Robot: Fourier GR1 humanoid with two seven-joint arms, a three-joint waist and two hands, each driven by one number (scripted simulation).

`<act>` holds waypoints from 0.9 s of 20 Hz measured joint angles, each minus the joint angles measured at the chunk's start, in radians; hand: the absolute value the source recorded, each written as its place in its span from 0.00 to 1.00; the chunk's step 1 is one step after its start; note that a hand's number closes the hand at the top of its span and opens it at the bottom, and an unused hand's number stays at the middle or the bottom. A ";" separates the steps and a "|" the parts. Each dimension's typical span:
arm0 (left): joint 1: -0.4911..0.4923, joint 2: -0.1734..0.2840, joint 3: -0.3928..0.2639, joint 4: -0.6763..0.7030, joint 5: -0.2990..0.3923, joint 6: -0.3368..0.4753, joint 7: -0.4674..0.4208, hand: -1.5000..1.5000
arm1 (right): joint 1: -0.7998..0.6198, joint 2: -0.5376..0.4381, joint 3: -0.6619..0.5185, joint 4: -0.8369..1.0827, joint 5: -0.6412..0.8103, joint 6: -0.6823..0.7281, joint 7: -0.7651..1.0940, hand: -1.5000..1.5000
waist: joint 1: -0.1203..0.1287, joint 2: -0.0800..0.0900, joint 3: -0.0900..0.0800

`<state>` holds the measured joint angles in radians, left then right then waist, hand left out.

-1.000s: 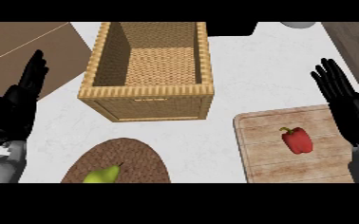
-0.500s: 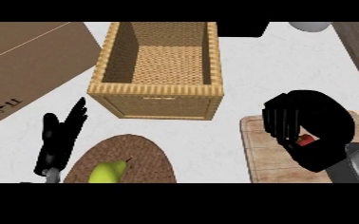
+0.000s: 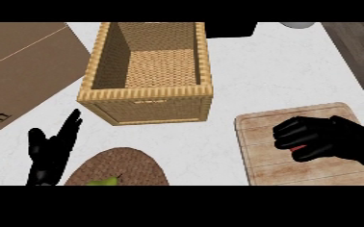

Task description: Pick the bell pepper from the cutting board and place it in the basket

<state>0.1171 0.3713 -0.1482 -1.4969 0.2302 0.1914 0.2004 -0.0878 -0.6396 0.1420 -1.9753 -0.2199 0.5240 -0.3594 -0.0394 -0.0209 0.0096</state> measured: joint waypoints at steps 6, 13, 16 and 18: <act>0.007 0.000 0.004 -0.009 0.005 -0.015 -0.005 0.50 | -0.066 -0.207 -0.244 -0.020 0.088 0.011 0.022 0.00 | 0.001 0.004 0.000; -0.001 -0.008 0.005 -0.004 0.005 -0.030 -0.009 0.50 | -0.107 -0.464 -0.449 0.059 0.078 0.182 -0.009 0.00 | 0.013 0.009 0.000; -0.005 -0.008 0.008 -0.001 0.008 -0.043 -0.013 0.50 | -0.104 -0.569 -0.479 0.093 0.104 0.224 -0.011 0.00 | 0.020 0.012 0.001; -0.007 -0.012 0.002 -0.004 -0.001 -0.039 -0.015 0.50 | -0.099 -0.622 -0.488 0.101 0.125 0.236 -0.013 0.00 | 0.025 0.013 0.001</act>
<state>0.1100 0.3589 -0.1457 -1.5009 0.2295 0.1521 0.1855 -0.1871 -1.2620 -0.3463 -1.8740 -0.0953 0.7600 -0.3729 -0.0146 -0.0078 0.0102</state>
